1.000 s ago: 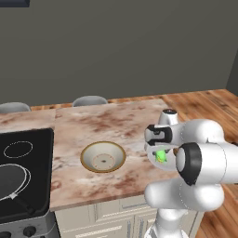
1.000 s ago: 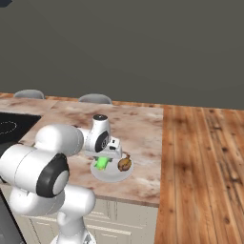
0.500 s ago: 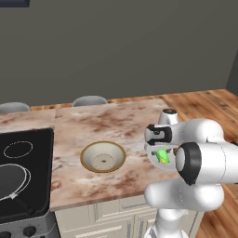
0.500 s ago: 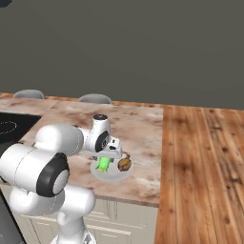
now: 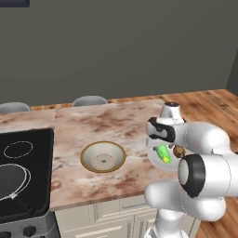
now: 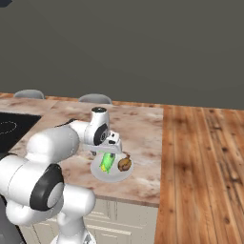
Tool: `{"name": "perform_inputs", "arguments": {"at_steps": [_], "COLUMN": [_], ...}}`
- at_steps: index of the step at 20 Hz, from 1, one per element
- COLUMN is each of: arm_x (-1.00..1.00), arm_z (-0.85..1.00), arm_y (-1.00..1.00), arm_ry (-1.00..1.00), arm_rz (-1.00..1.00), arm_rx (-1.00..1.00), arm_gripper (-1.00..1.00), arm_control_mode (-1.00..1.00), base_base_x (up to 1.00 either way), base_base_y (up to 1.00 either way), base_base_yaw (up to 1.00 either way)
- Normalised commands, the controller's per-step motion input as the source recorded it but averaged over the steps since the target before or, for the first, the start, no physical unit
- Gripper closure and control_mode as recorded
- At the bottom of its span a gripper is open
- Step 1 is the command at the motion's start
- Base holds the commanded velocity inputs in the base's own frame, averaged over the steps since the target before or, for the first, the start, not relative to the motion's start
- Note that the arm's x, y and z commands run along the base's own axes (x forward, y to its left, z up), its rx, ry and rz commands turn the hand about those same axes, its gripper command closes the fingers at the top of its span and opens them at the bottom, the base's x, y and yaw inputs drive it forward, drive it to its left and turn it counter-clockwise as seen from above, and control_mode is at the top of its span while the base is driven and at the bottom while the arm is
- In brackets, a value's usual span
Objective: Place the chicken drumstick on the plate and place the corn on the same plate.
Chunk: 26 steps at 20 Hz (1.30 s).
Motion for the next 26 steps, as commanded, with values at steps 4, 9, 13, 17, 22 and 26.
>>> {"name": "perform_inputs", "arguments": {"at_steps": [4,9,13,17,22,26], "arm_x": [-0.54,-0.98,-0.92,-0.55,-0.49,-0.43], "arm_z": [0.65,0.63,0.65,0.68,0.63,0.64], "arm_y": [0.0,0.0,0.0,0.08,0.16,0.15], "arm_ry": [0.0,0.0,0.0,0.0,0.0,0.0], "arm_rz": [0.0,0.0,0.0,0.0,0.0,0.0], "arm_rx": [-0.04,-0.02,0.0,0.0,0.0,0.0], "arm_gripper": [-1.0,-1.0,-1.0,-1.0,-1.0,-1.0], "arm_control_mode": [-1.0,-1.0,-1.0,-1.0,-1.0,-1.0], "base_base_x": [0.0,0.0,0.0,0.0,0.0,0.0], "base_base_y": [0.0,0.0,0.0,0.0,0.0,0.0], "base_base_yaw": [0.0,0.0,0.0,0.0,0.0,0.0]}}
